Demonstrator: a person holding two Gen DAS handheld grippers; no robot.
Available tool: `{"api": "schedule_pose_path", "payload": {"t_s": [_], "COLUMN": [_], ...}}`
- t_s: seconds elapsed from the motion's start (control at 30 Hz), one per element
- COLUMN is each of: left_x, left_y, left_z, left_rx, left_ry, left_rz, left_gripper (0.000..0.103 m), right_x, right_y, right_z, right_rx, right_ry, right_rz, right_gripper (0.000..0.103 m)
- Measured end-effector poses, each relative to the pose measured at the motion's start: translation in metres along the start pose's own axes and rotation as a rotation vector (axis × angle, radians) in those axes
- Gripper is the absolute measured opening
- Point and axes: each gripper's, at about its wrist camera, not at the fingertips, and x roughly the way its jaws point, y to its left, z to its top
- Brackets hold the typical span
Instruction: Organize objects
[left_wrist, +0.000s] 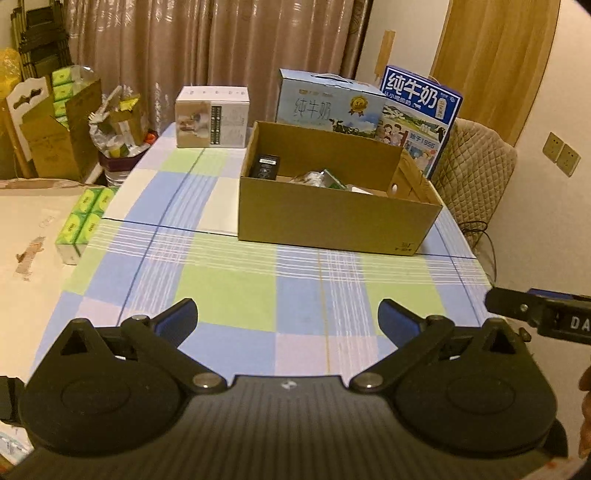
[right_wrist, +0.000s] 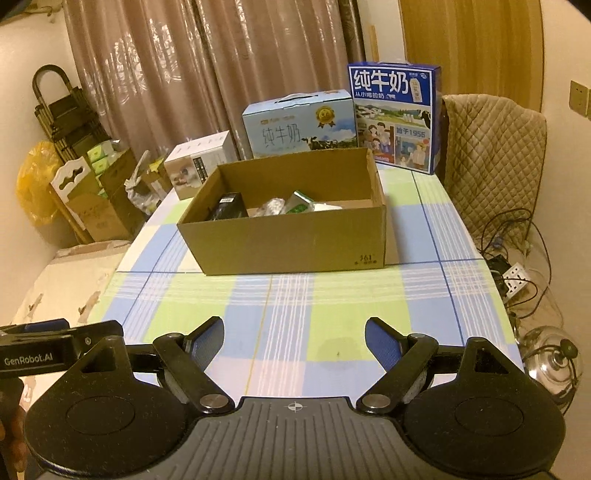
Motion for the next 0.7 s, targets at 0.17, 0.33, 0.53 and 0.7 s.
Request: {"api": "schedule_pose_path", "payload": {"t_s": [0.17,0.33,0.53,0.7], "left_x": [-0.004,-0.008,-0.012,-0.013], "left_y": [-0.001,-0.007,-0.011,-0.014], "left_z": [-0.003,-0.006,-0.013,-0.018], "left_rx": [0.0,0.015,0.034,0.048], "left_ry": [-0.007,-0.008,-0.009,-0.004], "left_rz": [0.008,0.002,-0.001,-0.01], "left_gripper": [0.102,0.102,0.102,0.102], "right_x": [-0.005,-0.008,-0.012,-0.013], "right_y": [-0.004,-0.005,-0.003,-0.002], "right_z": [-0.008,-0.014,-0.02,-0.024], "right_rx": [0.013,0.011,-0.008,-0.009], "right_ry": [0.01,0.02,0.024,0.029], "right_rz": [-0.008,-0.015,-0.025,-0.021], "right_gripper": [0.081,0.081,0.081,0.081]}}
